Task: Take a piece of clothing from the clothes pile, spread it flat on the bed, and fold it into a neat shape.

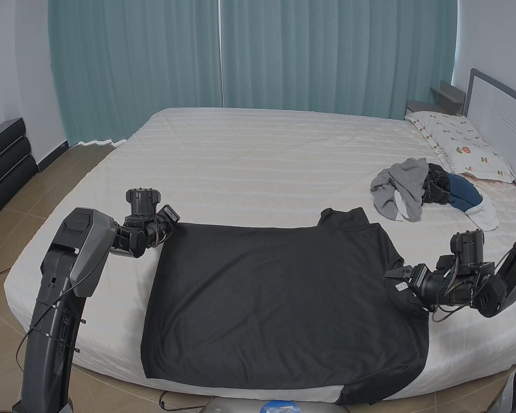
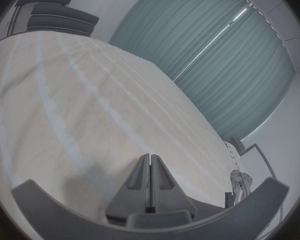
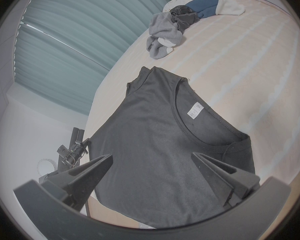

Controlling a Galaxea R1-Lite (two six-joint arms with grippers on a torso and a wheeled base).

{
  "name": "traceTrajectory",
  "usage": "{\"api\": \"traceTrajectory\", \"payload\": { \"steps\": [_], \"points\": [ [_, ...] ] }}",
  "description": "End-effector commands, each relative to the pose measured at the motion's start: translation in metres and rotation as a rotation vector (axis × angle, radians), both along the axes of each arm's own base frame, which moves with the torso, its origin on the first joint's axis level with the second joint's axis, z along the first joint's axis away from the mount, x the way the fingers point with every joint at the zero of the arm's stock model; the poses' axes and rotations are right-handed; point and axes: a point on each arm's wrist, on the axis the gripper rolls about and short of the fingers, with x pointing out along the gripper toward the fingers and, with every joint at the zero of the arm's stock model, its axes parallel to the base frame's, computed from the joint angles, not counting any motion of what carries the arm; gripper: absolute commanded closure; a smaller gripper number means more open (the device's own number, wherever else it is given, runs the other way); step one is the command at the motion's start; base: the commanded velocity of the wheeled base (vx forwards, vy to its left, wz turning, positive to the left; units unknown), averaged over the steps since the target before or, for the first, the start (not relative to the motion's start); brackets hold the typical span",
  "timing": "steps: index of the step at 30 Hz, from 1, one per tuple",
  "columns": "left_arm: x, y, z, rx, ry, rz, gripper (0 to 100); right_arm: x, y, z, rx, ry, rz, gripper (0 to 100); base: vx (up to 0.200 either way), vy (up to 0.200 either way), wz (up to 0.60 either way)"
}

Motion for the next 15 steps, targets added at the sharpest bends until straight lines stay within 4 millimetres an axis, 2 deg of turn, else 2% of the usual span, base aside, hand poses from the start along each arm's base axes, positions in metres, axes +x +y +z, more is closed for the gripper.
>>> {"api": "traceTrajectory", "payload": {
  "steps": [1, 8, 13, 14, 15],
  "points": [
    [0.004, 0.005, 0.007, 0.012, -0.022, 0.008, 100, 0.004, -0.003, 0.0, 0.001, -0.019, -0.012, 0, 0.0, 0.0, 0.0],
    [0.004, 0.008, 0.007, 0.07, -0.03, -0.013, 100, 0.021, -0.002, -0.003, 0.026, -0.071, -0.039, 0, 0.0, 0.0, 0.0],
    [0.004, 0.012, 0.012, 0.073, -0.04, -0.002, 100, 0.056, -0.009, 0.0, -0.012, -0.144, -0.094, 0, 0.0, 0.0, 0.0],
    [0.004, 0.012, 0.012, 0.073, -0.04, -0.002, 100, 0.057, -0.009, 0.001, -0.014, -0.147, -0.094, 0, 0.0, 0.0, 0.0],
    [0.004, 0.012, 0.013, 0.074, -0.043, 0.001, 100, 0.073, -0.01, 0.001, -0.036, -0.174, -0.102, 0, 0.0, 0.0, 0.0]
  ]
}}
